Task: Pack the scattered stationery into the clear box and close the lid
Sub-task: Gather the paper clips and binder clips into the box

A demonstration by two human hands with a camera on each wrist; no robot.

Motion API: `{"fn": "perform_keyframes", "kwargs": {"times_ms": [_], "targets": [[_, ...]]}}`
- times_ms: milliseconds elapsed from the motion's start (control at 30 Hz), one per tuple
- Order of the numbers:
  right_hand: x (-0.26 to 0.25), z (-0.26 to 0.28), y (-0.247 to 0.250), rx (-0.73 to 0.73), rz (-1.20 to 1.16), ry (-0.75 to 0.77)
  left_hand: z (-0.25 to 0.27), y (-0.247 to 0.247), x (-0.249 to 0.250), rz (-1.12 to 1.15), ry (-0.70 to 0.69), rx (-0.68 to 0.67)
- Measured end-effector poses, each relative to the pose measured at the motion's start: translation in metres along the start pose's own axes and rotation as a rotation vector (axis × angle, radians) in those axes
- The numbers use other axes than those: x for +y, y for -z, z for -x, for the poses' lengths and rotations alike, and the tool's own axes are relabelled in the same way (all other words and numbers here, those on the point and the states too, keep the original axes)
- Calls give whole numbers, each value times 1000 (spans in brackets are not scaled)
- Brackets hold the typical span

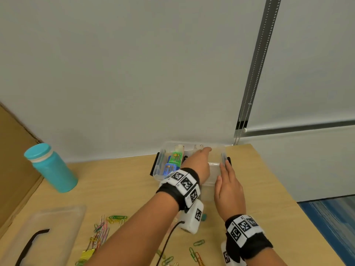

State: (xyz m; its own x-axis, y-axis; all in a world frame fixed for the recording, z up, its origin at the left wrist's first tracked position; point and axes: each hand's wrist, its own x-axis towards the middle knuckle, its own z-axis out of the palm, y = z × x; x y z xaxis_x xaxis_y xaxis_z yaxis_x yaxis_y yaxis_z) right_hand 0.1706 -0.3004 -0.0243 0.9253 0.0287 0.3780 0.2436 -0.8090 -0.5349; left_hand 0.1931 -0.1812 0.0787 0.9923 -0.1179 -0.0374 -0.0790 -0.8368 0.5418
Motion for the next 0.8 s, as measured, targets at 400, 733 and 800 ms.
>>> {"fn": "perform_keyframes", "kwargs": {"times_ms": [400, 733, 800], "targets": [[-24, 19, 16, 70, 16, 31, 193, 13, -116, -65, -16, 1], [-64, 130, 11, -1000, 58, 344, 231, -36, -128, -270, 125, -366], [-62, 141, 3, -1037, 110, 316, 226, -46, -120, -345, 131, -396]]}}
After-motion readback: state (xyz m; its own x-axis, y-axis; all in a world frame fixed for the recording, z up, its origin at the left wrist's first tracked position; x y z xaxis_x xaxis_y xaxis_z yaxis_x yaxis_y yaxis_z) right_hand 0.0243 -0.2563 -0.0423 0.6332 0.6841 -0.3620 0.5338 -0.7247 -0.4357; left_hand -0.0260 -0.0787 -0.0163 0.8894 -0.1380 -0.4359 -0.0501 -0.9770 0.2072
